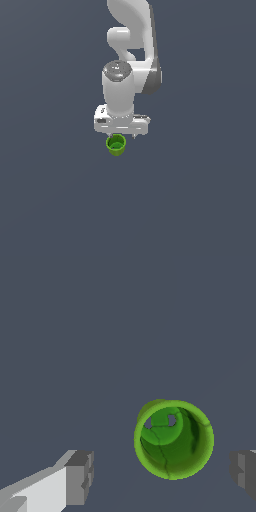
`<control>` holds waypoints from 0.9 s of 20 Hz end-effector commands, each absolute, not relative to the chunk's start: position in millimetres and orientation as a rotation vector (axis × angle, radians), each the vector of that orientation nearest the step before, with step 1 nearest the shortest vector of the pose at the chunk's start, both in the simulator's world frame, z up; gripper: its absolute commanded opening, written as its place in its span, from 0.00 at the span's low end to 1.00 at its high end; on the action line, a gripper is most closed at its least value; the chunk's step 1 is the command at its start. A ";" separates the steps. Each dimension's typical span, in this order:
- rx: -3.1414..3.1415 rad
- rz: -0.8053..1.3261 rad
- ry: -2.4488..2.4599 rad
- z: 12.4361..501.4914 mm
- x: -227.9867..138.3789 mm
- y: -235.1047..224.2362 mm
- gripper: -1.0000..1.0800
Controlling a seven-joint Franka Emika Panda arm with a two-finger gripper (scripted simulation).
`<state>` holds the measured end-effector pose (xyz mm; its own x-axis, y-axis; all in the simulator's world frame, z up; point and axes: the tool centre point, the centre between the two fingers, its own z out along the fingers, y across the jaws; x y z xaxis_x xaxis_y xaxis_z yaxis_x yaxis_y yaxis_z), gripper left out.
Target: Pick up the object and move it to a goal position.
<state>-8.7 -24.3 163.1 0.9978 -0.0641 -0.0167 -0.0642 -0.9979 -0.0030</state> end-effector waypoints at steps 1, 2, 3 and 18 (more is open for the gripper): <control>-3.136 0.026 0.101 163.1 -8.6 -24.4 0.62; -3.137 0.026 0.099 163.3 -8.6 -24.3 0.62; -3.138 0.025 0.094 163.8 -8.6 -24.1 0.62; -3.137 0.019 0.127 165.3 -10.3 -23.9 0.62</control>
<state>-9.6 -23.6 166.2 0.9977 -0.0673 -0.0124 -0.0673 -0.9977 0.0004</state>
